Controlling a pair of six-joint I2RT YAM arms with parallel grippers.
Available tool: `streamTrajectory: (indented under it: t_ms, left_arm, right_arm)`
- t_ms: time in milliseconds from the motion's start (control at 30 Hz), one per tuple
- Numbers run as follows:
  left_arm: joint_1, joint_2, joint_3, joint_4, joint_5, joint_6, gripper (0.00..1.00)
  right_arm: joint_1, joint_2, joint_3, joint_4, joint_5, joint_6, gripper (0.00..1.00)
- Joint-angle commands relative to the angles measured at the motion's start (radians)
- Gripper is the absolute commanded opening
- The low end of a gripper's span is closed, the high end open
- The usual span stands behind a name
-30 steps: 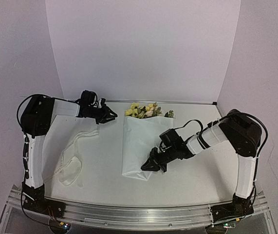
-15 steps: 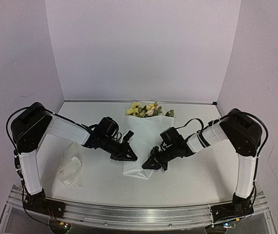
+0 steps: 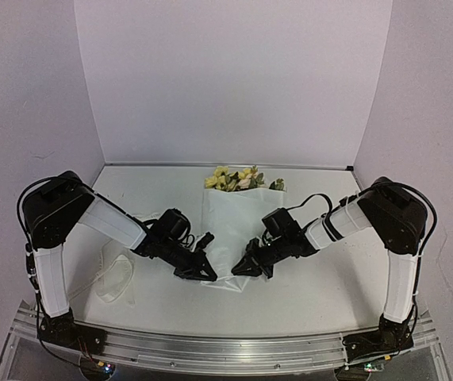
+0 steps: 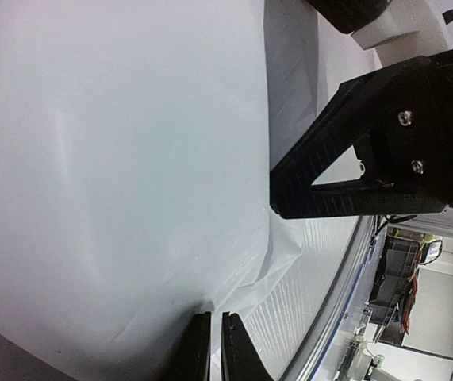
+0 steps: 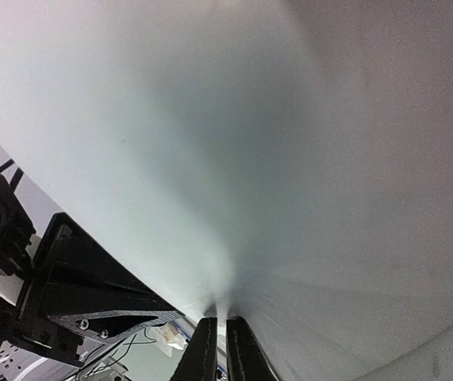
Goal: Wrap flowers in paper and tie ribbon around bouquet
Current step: Press the fold line on the folded wrapping paper.
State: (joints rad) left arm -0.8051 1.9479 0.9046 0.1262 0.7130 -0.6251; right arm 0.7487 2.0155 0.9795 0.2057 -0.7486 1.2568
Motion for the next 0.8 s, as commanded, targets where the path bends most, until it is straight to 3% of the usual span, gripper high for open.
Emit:
streamTrajectory:
  t_ms: [0,767]
  left_arm:
    - [-0.011,0.016,-0.026,-0.006,0.003,0.015,0.08]
    - [-0.039,0.017,-0.086,0.035,-0.039,-0.061,0.03]
  right_arm:
    - [-0.022,0.017,-0.039,-0.055,0.081,0.029,0.08]
    - [-0.121,0.017,-0.127,0.093,-0.048,0.02,0.08]
